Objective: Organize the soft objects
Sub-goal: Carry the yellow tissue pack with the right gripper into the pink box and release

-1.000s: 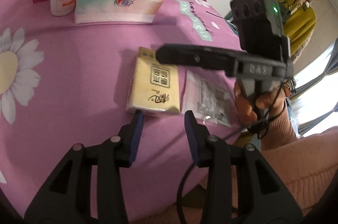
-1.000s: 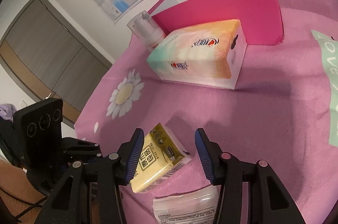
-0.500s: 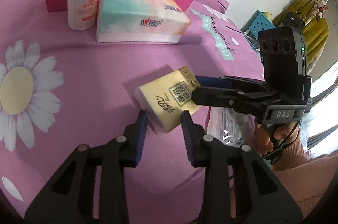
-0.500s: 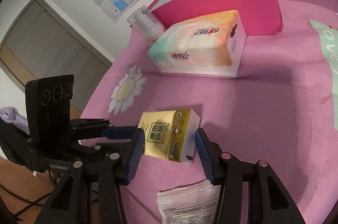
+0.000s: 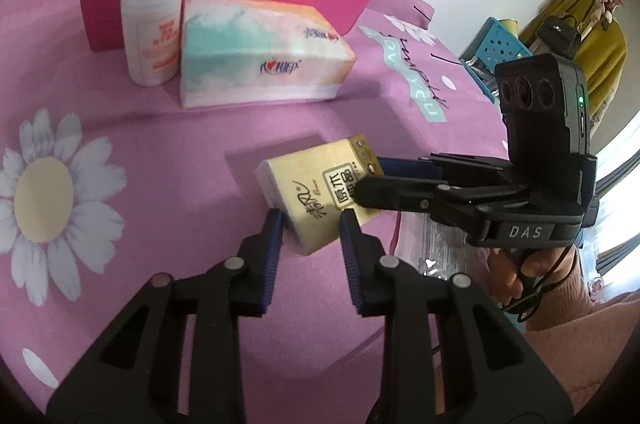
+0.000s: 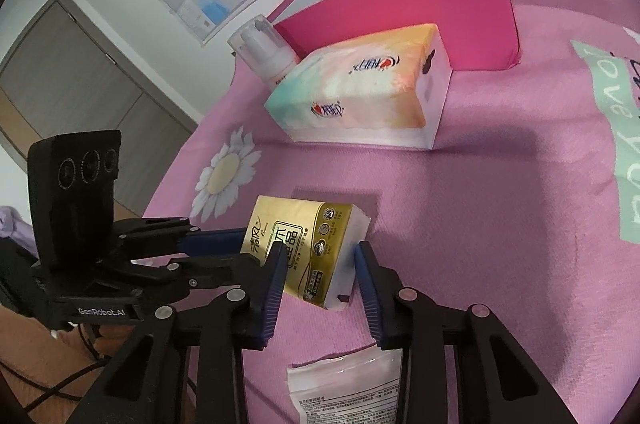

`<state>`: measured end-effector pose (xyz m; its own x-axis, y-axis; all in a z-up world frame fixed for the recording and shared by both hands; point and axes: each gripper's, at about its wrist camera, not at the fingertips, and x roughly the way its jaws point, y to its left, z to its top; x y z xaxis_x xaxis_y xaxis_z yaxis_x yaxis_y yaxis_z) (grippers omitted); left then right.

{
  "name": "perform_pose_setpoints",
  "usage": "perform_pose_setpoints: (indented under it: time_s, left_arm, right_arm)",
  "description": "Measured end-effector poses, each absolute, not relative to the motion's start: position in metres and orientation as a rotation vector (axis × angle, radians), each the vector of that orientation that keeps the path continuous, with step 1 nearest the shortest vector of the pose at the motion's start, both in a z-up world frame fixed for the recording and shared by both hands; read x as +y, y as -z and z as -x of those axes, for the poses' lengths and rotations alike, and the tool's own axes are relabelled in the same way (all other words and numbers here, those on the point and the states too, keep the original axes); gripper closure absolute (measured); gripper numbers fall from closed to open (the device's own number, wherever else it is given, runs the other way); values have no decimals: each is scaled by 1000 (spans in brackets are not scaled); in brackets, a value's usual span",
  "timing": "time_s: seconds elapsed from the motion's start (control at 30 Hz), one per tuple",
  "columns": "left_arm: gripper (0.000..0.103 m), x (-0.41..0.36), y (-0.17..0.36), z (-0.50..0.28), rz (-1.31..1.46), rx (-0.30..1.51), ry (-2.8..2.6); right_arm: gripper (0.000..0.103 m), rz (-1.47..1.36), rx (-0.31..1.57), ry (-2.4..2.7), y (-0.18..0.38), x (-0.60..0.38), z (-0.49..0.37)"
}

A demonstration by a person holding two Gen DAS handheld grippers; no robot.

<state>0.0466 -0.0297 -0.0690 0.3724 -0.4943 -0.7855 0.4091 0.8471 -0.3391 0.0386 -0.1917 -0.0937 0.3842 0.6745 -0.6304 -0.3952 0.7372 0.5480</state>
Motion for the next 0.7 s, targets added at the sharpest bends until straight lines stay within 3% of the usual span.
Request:
perform_pose_setpoints:
  time_s: [0.7]
  left_arm:
    - [71,-33,39,-49,42,943,564]
  right_arm:
    - [67,-299,877,-689,64,-189,-40]
